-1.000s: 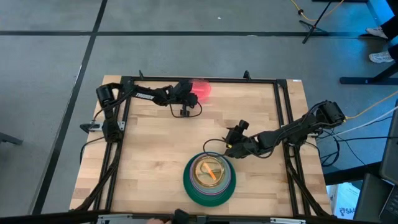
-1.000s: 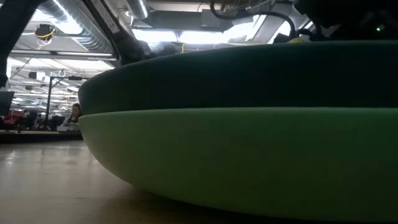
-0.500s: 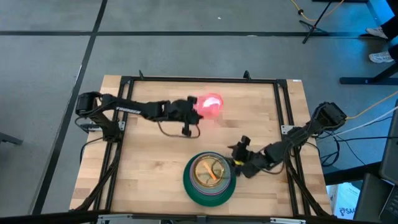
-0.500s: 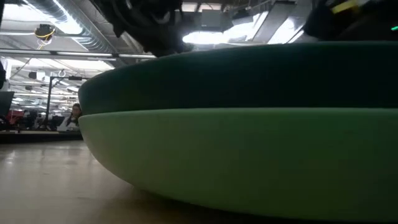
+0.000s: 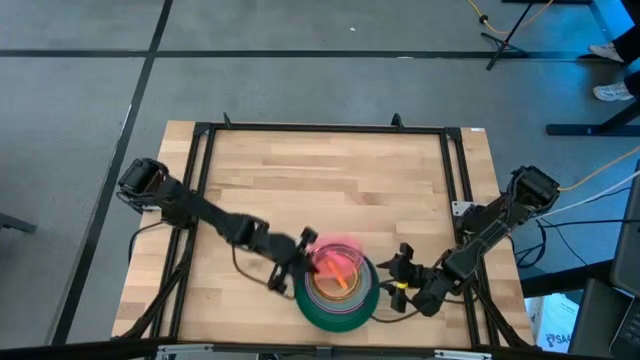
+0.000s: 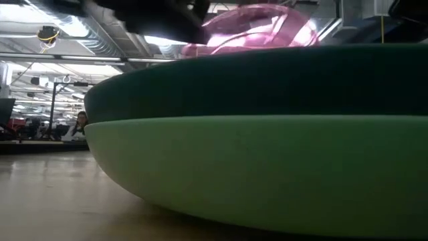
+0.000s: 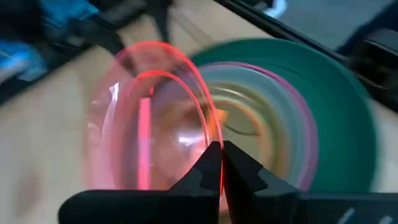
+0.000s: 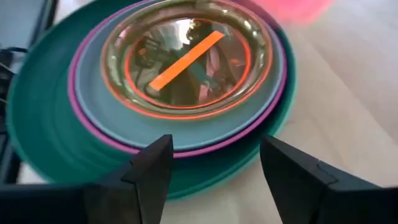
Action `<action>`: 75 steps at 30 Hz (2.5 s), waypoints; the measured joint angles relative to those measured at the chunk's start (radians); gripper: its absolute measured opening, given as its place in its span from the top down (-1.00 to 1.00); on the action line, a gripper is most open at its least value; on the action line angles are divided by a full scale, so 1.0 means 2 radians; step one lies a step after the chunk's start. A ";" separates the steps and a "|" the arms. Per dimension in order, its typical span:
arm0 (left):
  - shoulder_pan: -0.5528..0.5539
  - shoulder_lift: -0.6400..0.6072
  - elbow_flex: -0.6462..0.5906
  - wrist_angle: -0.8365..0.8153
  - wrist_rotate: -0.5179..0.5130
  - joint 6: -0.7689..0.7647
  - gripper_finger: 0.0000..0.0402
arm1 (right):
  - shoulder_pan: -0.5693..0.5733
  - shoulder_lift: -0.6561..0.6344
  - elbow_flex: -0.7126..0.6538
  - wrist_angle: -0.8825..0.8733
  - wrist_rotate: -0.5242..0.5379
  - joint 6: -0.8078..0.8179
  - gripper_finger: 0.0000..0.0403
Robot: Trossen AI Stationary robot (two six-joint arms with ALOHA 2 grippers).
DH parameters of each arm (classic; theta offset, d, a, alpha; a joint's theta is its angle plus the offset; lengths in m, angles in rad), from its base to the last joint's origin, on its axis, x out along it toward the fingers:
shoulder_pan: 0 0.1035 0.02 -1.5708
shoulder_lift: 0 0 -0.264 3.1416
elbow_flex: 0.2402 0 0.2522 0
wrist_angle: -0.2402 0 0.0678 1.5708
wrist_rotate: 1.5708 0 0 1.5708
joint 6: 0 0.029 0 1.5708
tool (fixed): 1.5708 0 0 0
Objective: Stack plastic plates
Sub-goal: Stack the light pink transparent plate on top of the orange transparent plate, then return to Home Position
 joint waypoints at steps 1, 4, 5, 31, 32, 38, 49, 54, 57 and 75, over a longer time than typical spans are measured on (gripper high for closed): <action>-0.012 0.003 0.000 -0.002 0.000 -0.008 0.99 | 0.003 0.000 0.000 0.002 0.000 0.009 -0.15; -0.040 0.023 0.000 0.036 0.008 -0.015 0.99 | 0.005 0.000 0.000 0.019 -0.003 0.026 -0.15; -0.047 0.030 0.000 0.046 0.010 -0.015 0.99 | 0.004 0.000 0.000 0.023 -0.008 0.028 -0.15; -0.080 0.047 0.000 0.055 -0.071 -0.068 0.51 | 0.002 0.000 0.000 0.044 0.006 0.026 -0.15; -0.084 0.041 0.000 0.044 -0.071 -0.074 0.51 | 0.002 0.000 0.000 0.044 0.006 0.026 -0.15; -0.102 0.002 0.000 0.002 -0.070 -0.088 0.50 | -0.011 0.000 0.007 0.045 0.011 0.010 -0.15; -0.082 -0.066 -0.078 0.023 -0.074 -0.089 0.50 | -0.106 -0.030 0.018 0.006 -0.043 -0.112 -0.15; -0.037 -0.127 -0.168 0.096 -0.072 -0.090 0.50 | -0.167 -0.070 0.018 -0.033 -0.070 -0.185 -0.15; -0.006 -0.172 -0.222 0.129 -0.084 -0.098 0.50 | -0.212 -0.094 0.018 -0.043 -0.123 -0.239 -0.09; 0.183 -0.417 -0.439 0.227 -0.040 -0.117 0.72 | -0.458 -0.148 -0.061 0.071 -0.399 -0.435 0.96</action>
